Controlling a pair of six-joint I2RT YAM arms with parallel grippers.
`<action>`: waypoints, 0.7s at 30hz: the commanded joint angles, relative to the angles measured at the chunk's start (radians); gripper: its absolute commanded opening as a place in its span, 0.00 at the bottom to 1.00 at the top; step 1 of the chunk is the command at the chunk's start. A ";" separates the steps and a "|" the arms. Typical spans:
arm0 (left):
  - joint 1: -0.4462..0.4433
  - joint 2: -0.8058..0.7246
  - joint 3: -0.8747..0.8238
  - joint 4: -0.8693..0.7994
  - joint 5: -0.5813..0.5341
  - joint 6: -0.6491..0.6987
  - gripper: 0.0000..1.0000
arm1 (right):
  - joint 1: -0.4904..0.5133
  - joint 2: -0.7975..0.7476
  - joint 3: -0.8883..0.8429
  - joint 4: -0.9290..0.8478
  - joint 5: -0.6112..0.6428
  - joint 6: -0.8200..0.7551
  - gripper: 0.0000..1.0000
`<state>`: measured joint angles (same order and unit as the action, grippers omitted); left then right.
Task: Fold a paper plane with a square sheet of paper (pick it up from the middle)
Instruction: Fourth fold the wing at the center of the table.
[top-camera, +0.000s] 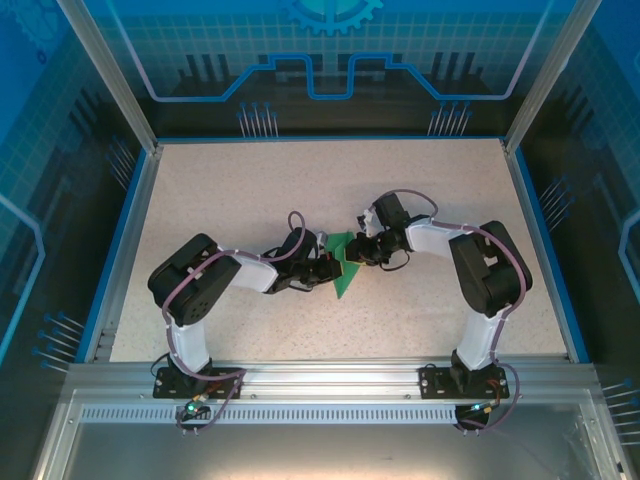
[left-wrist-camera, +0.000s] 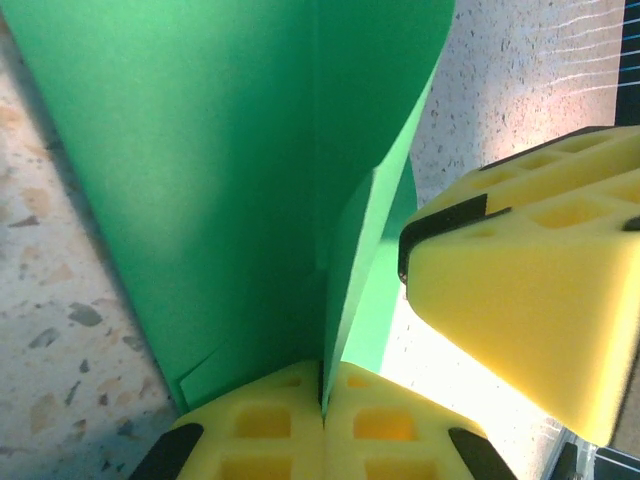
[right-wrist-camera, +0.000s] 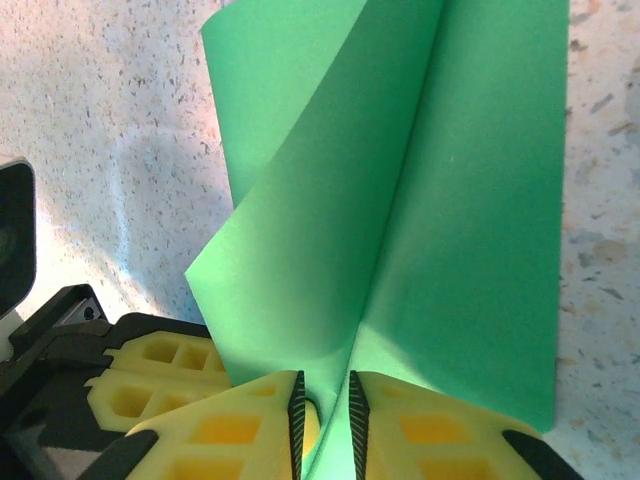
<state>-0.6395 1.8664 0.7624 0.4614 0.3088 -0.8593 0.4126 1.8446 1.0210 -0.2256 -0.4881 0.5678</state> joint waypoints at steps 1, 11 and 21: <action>0.009 0.014 -0.014 0.013 0.015 0.002 0.00 | 0.011 0.008 0.028 -0.006 -0.013 -0.017 0.24; 0.009 0.018 -0.013 0.018 0.018 -0.001 0.00 | 0.031 0.092 0.100 -0.078 0.066 -0.020 0.30; 0.008 -0.015 -0.015 0.017 0.018 -0.014 0.10 | 0.037 0.141 0.117 -0.160 0.224 0.063 0.28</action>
<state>-0.6392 1.8664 0.7620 0.4622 0.3084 -0.8658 0.4454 1.9350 1.1313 -0.3080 -0.3805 0.5930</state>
